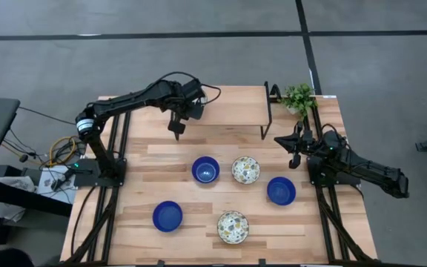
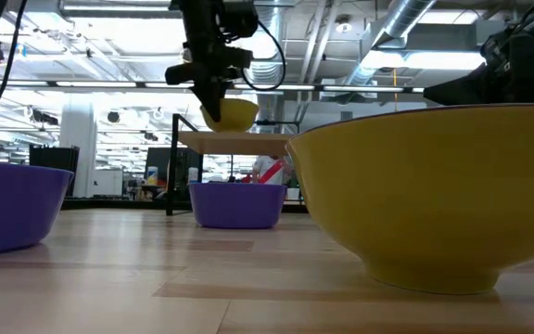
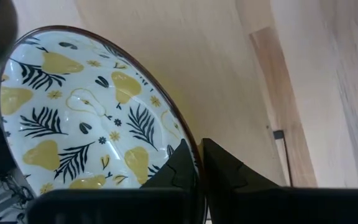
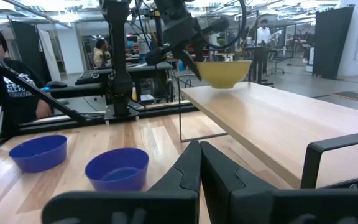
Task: Pick & Place Mini bowls
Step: Put the top left patterned bowl on the shelf, then stack the top patterned bowl on top of the patterned cream bowl on the shelf
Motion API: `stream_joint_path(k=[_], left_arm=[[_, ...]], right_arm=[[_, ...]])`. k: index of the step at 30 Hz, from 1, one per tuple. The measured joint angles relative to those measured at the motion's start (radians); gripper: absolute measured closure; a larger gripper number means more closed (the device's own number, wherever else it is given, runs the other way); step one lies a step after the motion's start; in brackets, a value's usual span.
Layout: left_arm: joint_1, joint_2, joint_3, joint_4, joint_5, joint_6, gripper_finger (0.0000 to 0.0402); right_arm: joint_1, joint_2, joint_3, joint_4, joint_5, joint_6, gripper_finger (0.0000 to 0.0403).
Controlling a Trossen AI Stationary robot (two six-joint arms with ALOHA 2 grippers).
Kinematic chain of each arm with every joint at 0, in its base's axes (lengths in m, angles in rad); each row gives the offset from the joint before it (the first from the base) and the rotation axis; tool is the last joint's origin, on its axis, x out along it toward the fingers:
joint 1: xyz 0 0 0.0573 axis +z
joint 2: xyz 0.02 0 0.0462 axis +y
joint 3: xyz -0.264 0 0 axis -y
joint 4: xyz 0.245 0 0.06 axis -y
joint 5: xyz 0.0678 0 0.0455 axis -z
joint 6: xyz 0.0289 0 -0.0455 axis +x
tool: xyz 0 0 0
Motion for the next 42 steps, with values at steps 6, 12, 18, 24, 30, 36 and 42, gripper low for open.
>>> stream_joint_path(k=[6,12,18,24,30,36,42], left_arm=[[0.000,0.000,0.000,0.000,0.000,0.001,0.0384],[0.000,0.000,0.000,0.001,0.000,0.001,0.0363],[0.000,-0.002,0.000,0.006,0.000,0.000,0.0330],[-0.004,-0.002,0.000,0.008,-0.007,0.000,0.0302],[-0.027,-0.002,0.000,0.008,-0.053,0.000,0.0277],[-0.040,-0.002,0.000,0.008,-0.057,-0.012,0.0250],[-0.039,-0.023,0.000,0.011,-0.090,-0.051,0.0218]], right_arm=[[0.000,0.000,0.000,0.000,0.001,0.001,0.0403],[0.000,0.000,0.000,0.000,0.001,0.001,0.0403],[0.000,0.000,0.000,-0.001,0.001,0.002,0.0403],[0.000,0.000,0.000,-0.001,0.001,0.002,0.0403],[0.000,0.000,0.001,-0.001,0.001,0.002,0.0403],[0.000,0.000,0.001,-0.001,0.001,0.002,0.0403],[0.000,0.000,0.001,-0.001,0.001,0.001,0.0403]])
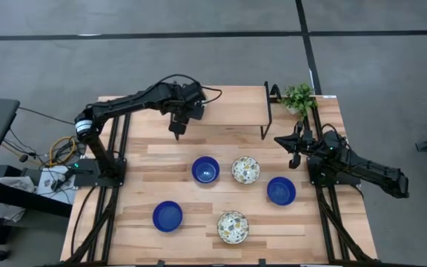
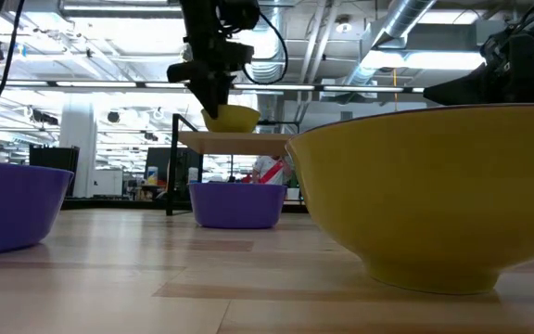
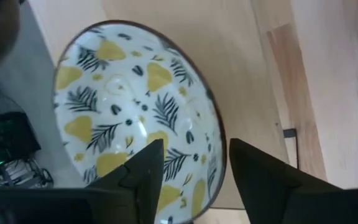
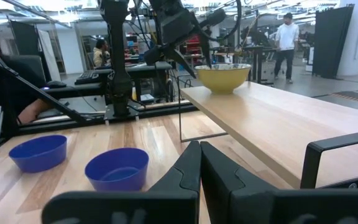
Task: Pick & Place Mini bowls
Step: Stack the top patterned bowl on top of the patterned cream bowl on the shelf
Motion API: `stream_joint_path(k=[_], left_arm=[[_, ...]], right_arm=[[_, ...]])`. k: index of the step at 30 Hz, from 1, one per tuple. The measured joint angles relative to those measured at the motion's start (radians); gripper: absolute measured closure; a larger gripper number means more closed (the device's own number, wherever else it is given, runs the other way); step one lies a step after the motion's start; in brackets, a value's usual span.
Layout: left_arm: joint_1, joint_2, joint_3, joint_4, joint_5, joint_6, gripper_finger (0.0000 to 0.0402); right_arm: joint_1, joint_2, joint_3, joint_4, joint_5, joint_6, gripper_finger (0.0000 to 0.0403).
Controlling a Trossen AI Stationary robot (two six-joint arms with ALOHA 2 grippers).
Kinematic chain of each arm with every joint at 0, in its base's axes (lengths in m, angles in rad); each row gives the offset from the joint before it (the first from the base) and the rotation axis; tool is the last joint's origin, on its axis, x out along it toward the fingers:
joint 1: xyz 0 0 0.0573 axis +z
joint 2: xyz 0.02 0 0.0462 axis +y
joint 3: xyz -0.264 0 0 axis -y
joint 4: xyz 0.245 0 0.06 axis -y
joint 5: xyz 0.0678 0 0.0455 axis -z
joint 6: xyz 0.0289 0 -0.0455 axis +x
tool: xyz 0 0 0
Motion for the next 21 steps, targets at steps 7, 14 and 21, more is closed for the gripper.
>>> stream_joint_path(k=[7,14,21], left_arm=[[-0.013,-0.072,0.000,0.004,0.000,-0.080,0.0197],[-0.069,-0.148,0.000,0.008,0.082,-0.294,0.0196],[-0.117,-0.155,0.000,0.053,0.179,-0.473,0.0198]], right_arm=[[0.000,0.000,0.000,0.000,0.000,-0.001,0.0403],[0.000,0.000,0.000,0.005,-0.001,0.001,0.0403],[0.000,0.000,0.000,0.028,-0.002,0.005,0.0403]])
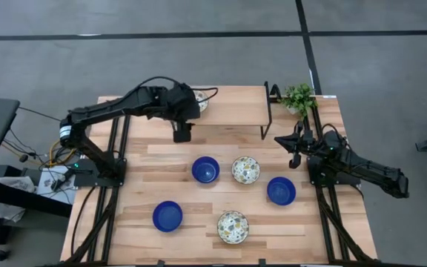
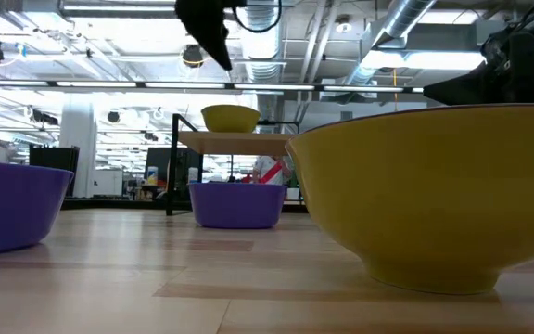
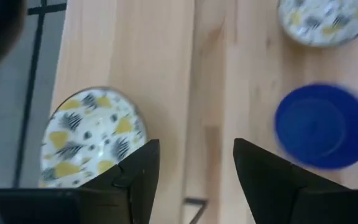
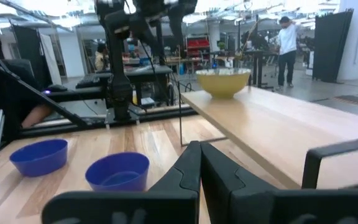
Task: Pick & Place Mini bowls
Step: Stack the top patterned bowl on top of the patterned cream bowl on the shelf
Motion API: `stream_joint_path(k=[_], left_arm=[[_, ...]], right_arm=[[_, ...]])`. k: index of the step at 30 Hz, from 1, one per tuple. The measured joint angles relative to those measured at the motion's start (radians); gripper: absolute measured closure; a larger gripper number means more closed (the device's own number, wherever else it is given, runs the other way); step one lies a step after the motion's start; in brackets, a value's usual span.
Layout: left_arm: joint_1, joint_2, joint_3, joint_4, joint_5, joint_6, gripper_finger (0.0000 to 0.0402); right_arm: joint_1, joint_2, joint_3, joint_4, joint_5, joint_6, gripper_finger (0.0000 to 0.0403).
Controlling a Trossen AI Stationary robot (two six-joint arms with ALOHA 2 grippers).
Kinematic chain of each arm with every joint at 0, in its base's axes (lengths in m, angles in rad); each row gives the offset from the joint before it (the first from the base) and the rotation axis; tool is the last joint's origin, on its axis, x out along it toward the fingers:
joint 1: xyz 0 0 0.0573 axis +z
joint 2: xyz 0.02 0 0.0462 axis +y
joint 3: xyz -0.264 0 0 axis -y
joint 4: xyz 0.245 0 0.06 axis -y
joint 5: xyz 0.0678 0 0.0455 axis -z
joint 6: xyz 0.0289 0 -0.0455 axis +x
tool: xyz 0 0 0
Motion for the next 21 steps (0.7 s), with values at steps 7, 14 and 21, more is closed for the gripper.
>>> stream_joint_path(k=[7,14,21], left_arm=[[-0.030,0.018,0.000,0.079,0.071,-0.060,0.0198],[-0.035,0.022,0.000,0.201,0.070,-0.060,0.0198],[-0.034,0.022,0.000,0.273,0.069,-0.065,0.0198]], right_arm=[[0.000,0.000,0.000,0.067,-0.001,0.114,0.0403],[0.000,-0.001,0.000,0.106,-0.002,0.190,0.0403],[0.000,-0.002,0.000,0.176,-0.002,0.190,0.0403]])
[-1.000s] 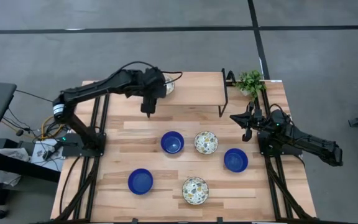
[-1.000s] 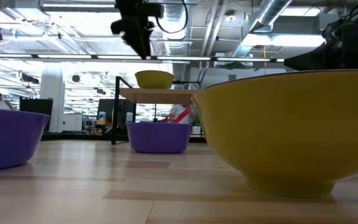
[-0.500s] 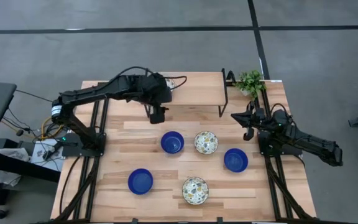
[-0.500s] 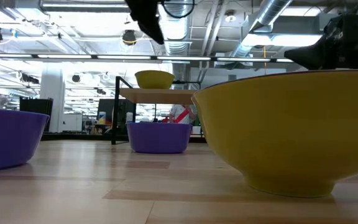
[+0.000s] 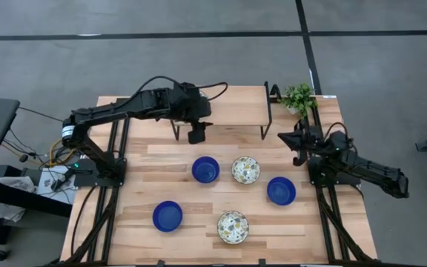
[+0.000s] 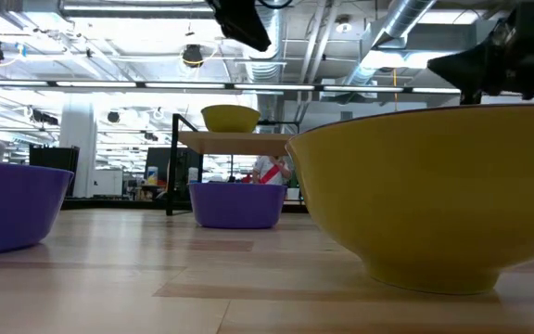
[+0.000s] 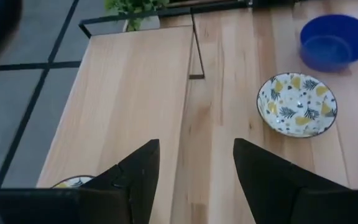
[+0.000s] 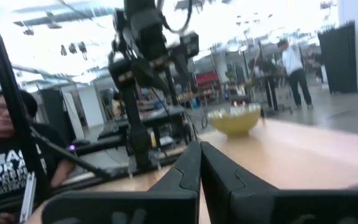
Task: Pick & Place Mini bowls
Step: Stack the top patterned bowl on top of the patterned cream bowl on the shelf
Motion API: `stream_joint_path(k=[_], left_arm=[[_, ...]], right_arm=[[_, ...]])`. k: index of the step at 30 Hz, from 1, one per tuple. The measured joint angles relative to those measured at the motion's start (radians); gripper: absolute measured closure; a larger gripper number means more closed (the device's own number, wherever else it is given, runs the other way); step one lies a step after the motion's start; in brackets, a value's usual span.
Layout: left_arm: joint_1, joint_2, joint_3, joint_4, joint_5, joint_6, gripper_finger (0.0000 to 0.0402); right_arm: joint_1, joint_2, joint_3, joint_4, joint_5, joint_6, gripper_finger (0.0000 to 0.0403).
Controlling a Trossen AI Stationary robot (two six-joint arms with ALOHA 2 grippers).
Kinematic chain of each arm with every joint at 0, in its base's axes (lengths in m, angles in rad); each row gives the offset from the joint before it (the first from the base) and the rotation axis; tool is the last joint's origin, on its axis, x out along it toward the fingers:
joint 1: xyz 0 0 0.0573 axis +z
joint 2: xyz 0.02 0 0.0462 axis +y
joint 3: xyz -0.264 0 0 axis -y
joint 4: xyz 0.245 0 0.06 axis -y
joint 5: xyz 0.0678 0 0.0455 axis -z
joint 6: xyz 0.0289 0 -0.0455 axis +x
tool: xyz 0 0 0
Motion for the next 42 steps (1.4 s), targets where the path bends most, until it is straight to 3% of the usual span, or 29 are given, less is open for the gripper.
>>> stream_joint_path(k=[5,10,20,30,36,42], left_arm=[[0.001,0.000,-0.001,0.033,0.088,-0.044,0.0198],[-0.007,-0.020,-0.092,0.237,0.217,-0.043,0.0198],[-0.014,-0.081,-0.362,0.518,0.217,-0.160,0.0198],[-0.007,-0.228,-0.616,0.750,0.217,-0.223,0.0198],[-0.008,-0.279,-0.704,0.778,0.212,-0.231,0.0198],[-0.007,-0.280,-0.781,0.792,0.193,-0.248,0.0198]], right_arm=[[0.000,0.000,0.000,0.076,0.000,0.000,0.0403],[0.002,0.001,0.000,0.076,0.000,0.000,0.0403],[0.042,0.002,0.000,0.074,0.000,0.025,0.0403],[0.082,0.024,0.021,0.056,0.024,-0.009,0.0403],[0.085,0.122,0.115,0.013,0.026,-0.080,0.0403],[0.130,0.310,0.263,-0.132,0.025,-0.143,0.0403]])
